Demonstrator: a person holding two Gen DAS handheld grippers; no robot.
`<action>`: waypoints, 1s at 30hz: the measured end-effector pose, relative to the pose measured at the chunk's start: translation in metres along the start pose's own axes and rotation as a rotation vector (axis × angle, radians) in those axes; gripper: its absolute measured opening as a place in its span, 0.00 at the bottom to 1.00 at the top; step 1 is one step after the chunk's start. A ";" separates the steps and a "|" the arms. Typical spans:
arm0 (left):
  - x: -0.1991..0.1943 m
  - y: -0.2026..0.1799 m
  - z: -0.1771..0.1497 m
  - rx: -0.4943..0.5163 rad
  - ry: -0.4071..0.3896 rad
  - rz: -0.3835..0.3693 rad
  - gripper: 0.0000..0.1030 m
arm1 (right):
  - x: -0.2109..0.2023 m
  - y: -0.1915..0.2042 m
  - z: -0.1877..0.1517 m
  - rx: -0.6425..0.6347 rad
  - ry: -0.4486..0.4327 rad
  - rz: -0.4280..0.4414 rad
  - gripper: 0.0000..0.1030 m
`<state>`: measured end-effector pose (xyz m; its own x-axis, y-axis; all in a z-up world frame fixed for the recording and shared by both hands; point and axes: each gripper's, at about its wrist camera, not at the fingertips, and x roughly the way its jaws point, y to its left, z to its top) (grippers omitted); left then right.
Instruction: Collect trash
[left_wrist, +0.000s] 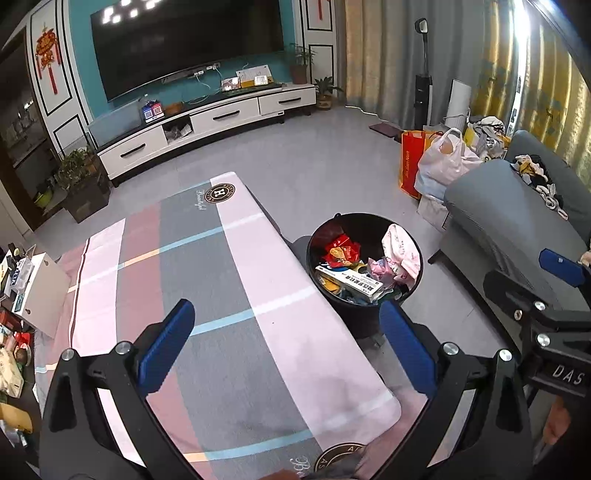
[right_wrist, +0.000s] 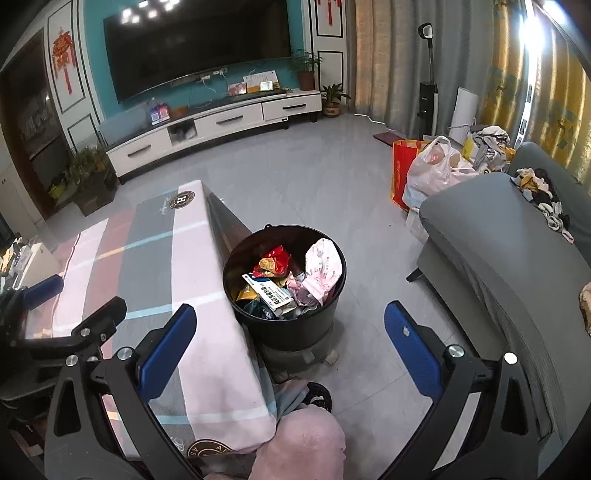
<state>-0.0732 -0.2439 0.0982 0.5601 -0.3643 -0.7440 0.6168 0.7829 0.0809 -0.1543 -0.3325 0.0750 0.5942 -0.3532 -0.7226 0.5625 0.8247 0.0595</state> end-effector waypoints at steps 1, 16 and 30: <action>0.000 0.002 -0.001 -0.004 -0.002 0.003 0.97 | -0.001 0.000 0.000 0.002 -0.003 0.001 0.97; -0.004 0.005 0.002 -0.019 -0.010 0.023 0.97 | -0.004 -0.006 -0.001 0.018 -0.019 -0.005 0.97; -0.007 0.006 0.006 -0.026 -0.022 0.026 0.97 | -0.006 -0.007 0.001 0.018 -0.021 0.002 0.97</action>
<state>-0.0703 -0.2400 0.1073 0.5881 -0.3546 -0.7269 0.5873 0.8052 0.0823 -0.1609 -0.3364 0.0801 0.6071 -0.3613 -0.7077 0.5714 0.8174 0.0729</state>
